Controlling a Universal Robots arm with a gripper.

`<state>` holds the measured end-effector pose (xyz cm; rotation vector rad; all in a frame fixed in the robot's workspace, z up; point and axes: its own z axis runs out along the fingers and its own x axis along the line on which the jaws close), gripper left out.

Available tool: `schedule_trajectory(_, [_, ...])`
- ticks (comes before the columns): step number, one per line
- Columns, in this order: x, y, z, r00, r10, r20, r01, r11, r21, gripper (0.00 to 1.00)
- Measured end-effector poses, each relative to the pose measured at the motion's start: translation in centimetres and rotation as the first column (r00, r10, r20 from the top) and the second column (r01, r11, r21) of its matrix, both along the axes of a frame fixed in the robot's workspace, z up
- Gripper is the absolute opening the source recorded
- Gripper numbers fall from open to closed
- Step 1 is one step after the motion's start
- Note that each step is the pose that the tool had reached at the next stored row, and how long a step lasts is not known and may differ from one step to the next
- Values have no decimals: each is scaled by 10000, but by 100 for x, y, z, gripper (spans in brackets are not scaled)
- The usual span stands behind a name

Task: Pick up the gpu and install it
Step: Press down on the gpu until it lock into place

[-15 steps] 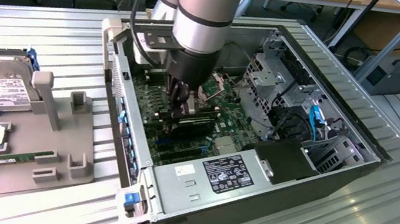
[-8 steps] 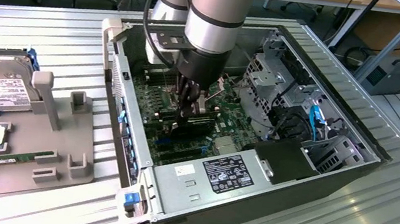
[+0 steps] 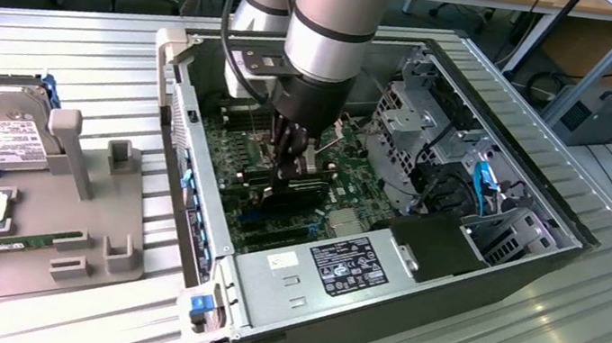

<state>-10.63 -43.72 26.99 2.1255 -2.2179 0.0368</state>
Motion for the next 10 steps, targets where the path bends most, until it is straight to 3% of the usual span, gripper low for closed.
schedule_trajectory(10, [0, 0, 0, 10000, 0, 0, 0, 10000, 0, 11])
